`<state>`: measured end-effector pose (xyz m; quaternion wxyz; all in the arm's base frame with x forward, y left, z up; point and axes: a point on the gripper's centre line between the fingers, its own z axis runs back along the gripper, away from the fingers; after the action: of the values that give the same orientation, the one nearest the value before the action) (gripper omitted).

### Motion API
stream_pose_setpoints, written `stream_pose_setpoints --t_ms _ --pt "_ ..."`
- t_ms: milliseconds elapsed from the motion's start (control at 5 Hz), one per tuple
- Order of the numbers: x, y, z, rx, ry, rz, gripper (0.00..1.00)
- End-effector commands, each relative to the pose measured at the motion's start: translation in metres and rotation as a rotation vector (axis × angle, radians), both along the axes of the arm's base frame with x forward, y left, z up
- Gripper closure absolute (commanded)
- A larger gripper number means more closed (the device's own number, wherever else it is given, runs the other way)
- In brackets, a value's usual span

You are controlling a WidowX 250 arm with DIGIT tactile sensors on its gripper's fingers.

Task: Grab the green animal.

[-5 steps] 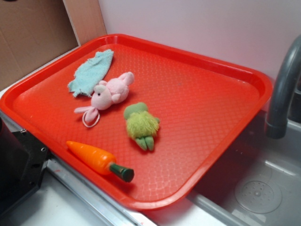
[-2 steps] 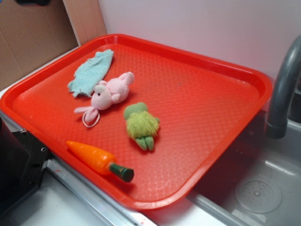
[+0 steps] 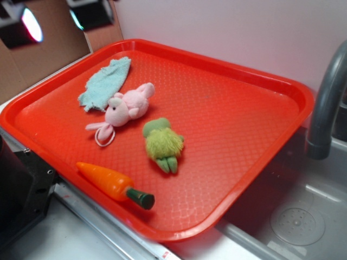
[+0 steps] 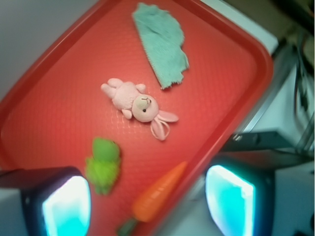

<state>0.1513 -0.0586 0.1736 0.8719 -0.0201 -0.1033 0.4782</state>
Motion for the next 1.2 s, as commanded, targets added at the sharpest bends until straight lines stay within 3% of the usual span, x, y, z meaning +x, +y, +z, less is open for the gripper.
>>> stream_pose_setpoints --t_ms 0,400,800,1000 --pt "0.021 -0.018 -0.037 -0.026 -0.038 0.069 0.0" --pt "0.038 -0.036 -0.092 -0.022 0.015 0.016 0.0" --pt "0.049 -0.037 -0.129 0.038 0.05 -0.003 0.0" --pt "0.049 -0.037 -0.139 0.045 0.066 0.016 0.11"
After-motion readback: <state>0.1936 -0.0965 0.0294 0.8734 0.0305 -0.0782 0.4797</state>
